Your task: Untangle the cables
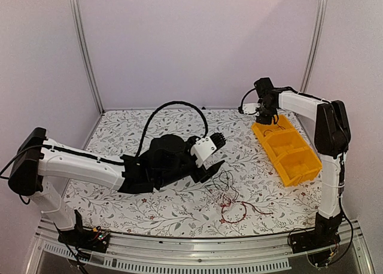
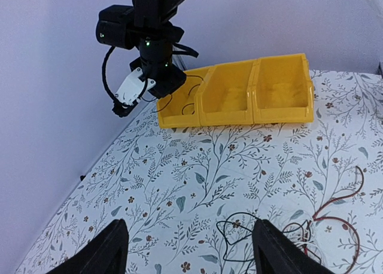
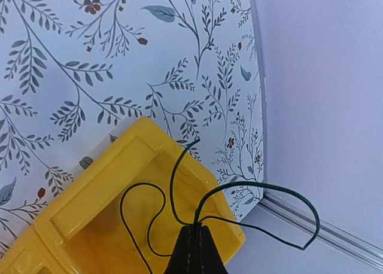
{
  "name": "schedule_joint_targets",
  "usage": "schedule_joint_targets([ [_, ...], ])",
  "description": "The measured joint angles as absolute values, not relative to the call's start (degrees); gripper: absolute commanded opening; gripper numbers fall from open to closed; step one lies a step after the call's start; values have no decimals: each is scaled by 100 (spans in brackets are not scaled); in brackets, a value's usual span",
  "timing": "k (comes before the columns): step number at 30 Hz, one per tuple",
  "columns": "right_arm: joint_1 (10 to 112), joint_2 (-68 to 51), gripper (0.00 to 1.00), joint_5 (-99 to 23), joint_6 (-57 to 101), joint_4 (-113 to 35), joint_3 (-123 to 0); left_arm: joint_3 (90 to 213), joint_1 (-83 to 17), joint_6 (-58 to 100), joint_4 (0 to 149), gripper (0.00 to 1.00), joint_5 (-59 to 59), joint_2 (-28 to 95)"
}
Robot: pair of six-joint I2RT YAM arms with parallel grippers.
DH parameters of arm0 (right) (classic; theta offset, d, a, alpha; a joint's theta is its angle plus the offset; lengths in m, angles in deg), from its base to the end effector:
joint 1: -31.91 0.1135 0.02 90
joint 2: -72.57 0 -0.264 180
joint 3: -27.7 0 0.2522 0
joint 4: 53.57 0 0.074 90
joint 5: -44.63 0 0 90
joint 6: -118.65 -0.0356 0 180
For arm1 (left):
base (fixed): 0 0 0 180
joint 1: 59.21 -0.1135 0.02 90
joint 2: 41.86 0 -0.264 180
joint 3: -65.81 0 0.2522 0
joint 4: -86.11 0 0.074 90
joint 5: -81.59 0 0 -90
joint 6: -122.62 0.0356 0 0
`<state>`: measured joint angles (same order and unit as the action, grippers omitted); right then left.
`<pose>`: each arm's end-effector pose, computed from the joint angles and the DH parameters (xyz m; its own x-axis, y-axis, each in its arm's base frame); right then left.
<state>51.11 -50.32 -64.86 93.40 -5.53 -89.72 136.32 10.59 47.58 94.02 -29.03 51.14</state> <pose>0.4557 0.1461 0.2247 -0.2129 -0.9770 -0.0111 -0.7390 0.1685 -0.6523 0.1398 -0.3436 0.2537 0.1124 0.3942 -0.9121 0.7573 0.5603 0.3355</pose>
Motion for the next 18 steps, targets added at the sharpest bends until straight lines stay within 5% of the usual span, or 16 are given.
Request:
schedule_joint_targets([
  [18, 4363, -5032, 0, -5260, 9795, -94, -8754, 13632, 1065, 4763, 9402, 73, -2903, 5118],
])
